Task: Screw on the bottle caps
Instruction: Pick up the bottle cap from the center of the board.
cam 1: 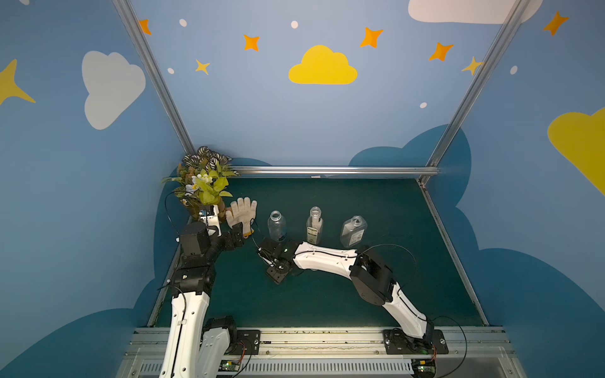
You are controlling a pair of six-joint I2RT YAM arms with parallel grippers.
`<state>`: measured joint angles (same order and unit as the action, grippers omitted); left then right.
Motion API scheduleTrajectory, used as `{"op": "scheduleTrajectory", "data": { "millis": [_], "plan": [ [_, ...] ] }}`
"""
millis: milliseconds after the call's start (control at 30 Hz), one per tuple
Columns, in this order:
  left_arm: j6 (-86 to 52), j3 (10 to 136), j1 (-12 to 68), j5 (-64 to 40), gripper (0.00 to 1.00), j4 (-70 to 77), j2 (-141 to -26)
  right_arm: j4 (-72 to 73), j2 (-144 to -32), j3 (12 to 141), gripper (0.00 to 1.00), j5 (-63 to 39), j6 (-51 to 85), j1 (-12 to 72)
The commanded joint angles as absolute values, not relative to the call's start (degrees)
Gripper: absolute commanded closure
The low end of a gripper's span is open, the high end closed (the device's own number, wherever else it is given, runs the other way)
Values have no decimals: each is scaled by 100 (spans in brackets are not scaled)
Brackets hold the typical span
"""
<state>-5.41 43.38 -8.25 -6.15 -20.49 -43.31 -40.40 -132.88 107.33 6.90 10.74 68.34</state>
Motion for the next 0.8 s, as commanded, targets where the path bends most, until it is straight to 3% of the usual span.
{"op": "scheduleTrajectory", "data": {
  "millis": [0,400,767],
  "plan": [
    [-514,4298,-836,-728,1,-1943,-4298,-4148,-13456,10837,40,746,1149,6805],
    [-517,4263,-844,-923,0,-1854,-4315,-4157,-13416,10806,61,800,1175,6794],
    [-638,3752,-844,-2408,0,-648,-4185,-4191,-11680,10098,67,947,1115,6648]
  ]
}}
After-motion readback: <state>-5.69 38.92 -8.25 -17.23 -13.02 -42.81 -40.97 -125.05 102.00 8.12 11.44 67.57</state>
